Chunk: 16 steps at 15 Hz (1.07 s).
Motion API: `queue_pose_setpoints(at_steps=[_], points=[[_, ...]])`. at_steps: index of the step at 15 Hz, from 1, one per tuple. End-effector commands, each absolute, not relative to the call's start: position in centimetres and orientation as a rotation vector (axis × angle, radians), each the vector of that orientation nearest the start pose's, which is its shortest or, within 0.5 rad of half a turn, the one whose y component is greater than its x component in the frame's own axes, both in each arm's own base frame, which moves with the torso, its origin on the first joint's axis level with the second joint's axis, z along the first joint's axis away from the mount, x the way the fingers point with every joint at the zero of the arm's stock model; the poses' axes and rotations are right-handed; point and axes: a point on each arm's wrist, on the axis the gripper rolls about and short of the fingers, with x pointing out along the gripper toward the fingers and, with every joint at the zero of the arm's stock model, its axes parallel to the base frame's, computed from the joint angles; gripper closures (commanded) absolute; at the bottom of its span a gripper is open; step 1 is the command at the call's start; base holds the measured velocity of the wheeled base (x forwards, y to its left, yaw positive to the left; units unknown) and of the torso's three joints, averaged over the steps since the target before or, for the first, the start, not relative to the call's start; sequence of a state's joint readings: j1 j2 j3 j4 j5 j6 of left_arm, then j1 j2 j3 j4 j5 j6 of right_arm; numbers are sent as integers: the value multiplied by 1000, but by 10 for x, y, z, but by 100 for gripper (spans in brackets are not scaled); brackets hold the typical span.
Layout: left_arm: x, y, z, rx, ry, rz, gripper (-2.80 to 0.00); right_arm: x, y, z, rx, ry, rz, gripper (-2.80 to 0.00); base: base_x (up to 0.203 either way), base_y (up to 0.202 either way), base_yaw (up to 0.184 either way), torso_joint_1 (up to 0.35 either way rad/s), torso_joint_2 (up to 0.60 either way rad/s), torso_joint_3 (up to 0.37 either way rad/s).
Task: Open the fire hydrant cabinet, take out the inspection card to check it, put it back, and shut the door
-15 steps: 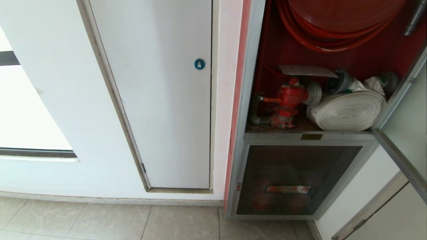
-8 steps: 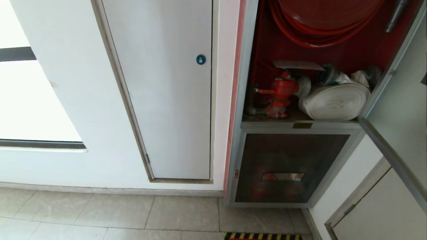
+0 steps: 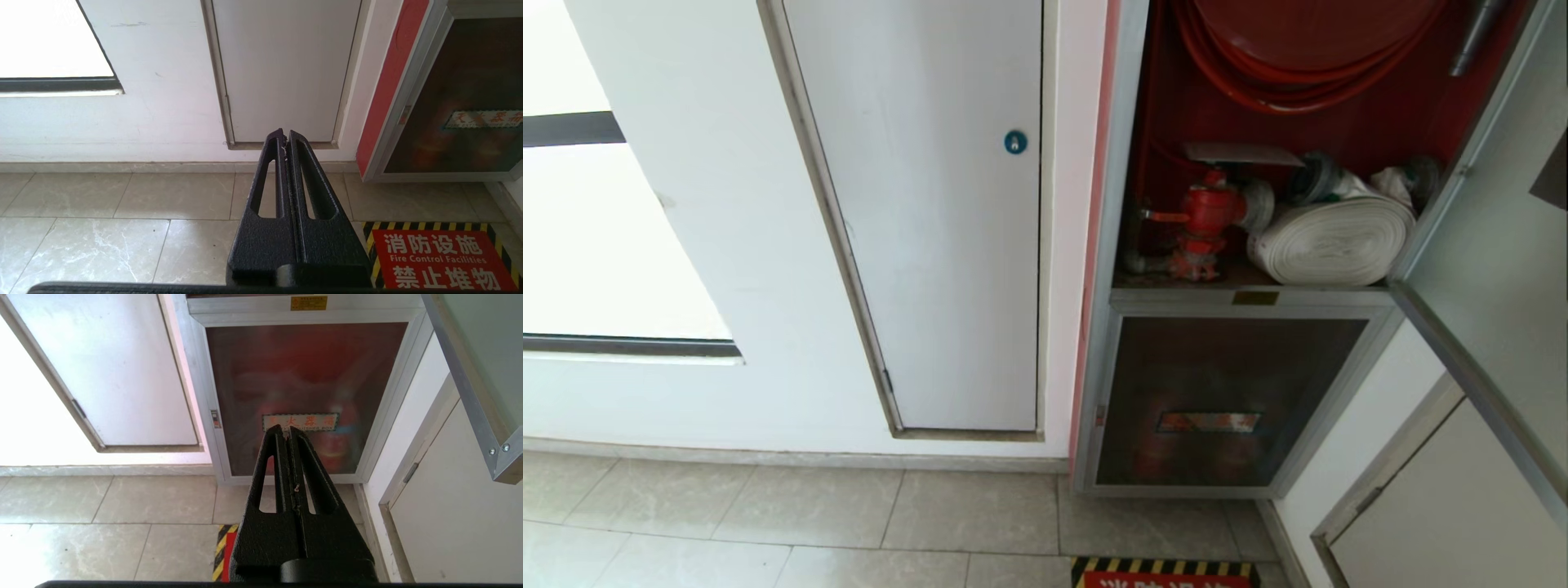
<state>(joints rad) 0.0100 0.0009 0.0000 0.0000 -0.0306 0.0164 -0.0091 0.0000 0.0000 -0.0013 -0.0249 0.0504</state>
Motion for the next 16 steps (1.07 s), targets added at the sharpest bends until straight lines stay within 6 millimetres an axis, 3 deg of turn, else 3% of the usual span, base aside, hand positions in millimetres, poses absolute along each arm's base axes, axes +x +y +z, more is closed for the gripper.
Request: queue_pose_setpoints(at_steps=[1, 13, 16], points=[[-23, -1, 75, 17, 3, -20, 0, -23, 0, 76, 51, -2, -34, 0, 0, 0, 0, 0, 0, 0], [-23, -1, 76, 17, 1, -20, 0, -23, -1, 76, 67, 0, -32, 0, 0, 0, 0, 0, 0, 0], [-23, -1, 76, 17, 1, -20, 0, -26, -1, 88, 66, -33, -33, 0, 0, 0, 0, 0, 0, 0]])
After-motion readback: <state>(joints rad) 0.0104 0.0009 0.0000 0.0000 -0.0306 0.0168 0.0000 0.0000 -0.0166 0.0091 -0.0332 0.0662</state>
